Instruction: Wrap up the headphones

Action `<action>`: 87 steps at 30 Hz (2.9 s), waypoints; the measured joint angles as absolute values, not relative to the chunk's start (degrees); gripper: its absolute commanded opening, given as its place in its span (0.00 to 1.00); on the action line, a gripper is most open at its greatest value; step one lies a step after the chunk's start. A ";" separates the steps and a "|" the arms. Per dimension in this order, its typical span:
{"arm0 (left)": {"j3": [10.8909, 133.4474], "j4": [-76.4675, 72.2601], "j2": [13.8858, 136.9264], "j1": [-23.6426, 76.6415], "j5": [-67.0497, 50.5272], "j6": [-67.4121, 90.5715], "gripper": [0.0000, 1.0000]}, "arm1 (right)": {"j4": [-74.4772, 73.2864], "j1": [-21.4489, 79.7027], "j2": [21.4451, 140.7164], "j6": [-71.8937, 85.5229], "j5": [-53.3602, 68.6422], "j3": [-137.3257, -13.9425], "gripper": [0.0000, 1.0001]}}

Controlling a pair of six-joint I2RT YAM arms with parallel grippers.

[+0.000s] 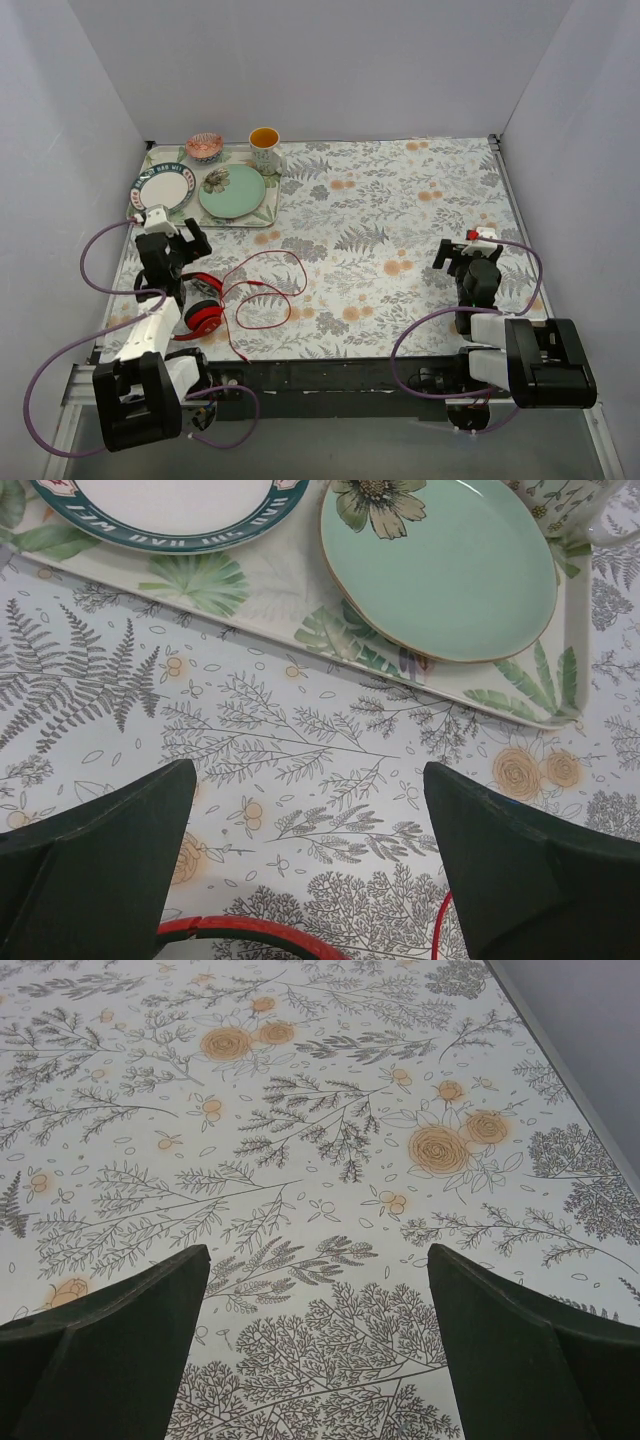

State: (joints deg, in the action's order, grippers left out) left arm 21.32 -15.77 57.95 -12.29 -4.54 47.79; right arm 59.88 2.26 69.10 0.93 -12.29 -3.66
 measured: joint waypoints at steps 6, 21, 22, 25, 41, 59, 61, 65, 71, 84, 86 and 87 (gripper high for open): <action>37.54 4.86 60.66 -12.80 -2.96 34.76 0.98 | 50.76 2.26 63.75 2.48 -10.44 -8.16 0.96; 41.21 41.28 64.12 -33.58 -6.74 5.80 0.91 | 26.61 14.09 57.69 2.92 1.08 -24.43 0.93; 40.21 41.23 64.27 -34.04 -6.46 4.91 0.91 | 25.61 15.79 57.89 2.55 1.17 -25.04 0.93; 37.26 40.16 64.55 -34.13 -6.22 3.18 0.88 | 23.16 19.75 58.94 0.75 1.69 -27.09 0.93; 36.14 31.31 74.19 -34.15 -9.23 1.13 0.00 | 16.01 27.49 62.08 -3.79 1.65 -31.64 0.93; 69.04 38.44 62.81 -9.67 -23.81 18.76 0.00 | 9.56 50.74 71.99 -14.44 4.03 -58.65 0.94; 73.06 37.65 64.79 -1.41 -20.95 21.98 0.00 | 9.45 53.10 73.73 -14.41 4.32 -63.70 0.94; 76.42 36.82 69.04 12.40 -14.76 26.87 0.00 | 9.91 56.47 77.12 -14.98 -1.69 -72.69 0.96; 77.87 37.10 73.14 18.63 -7.77 30.94 0.00 | 5.63 57.89 83.37 -16.73 -14.66 -81.71 0.98; 78.81 37.23 73.25 18.63 -4.99 31.24 0.00 | -7.22 55.72 88.07 -19.99 -24.47 -82.78 0.70; 78.81 37.52 73.23 18.63 -5.65 31.09 0.00 | -7.22 54.52 89.01 -20.58 -23.16 -82.78 0.42; 78.81 37.60 73.19 18.63 -6.02 30.96 0.00 | -7.25 54.17 89.36 -21.17 -22.55 -82.78 0.31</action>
State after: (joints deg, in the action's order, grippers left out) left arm 78.81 37.60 73.19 18.63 -6.02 30.96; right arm -7.25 54.17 89.36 -21.17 -22.55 -82.78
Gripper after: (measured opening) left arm 0.081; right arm 0.591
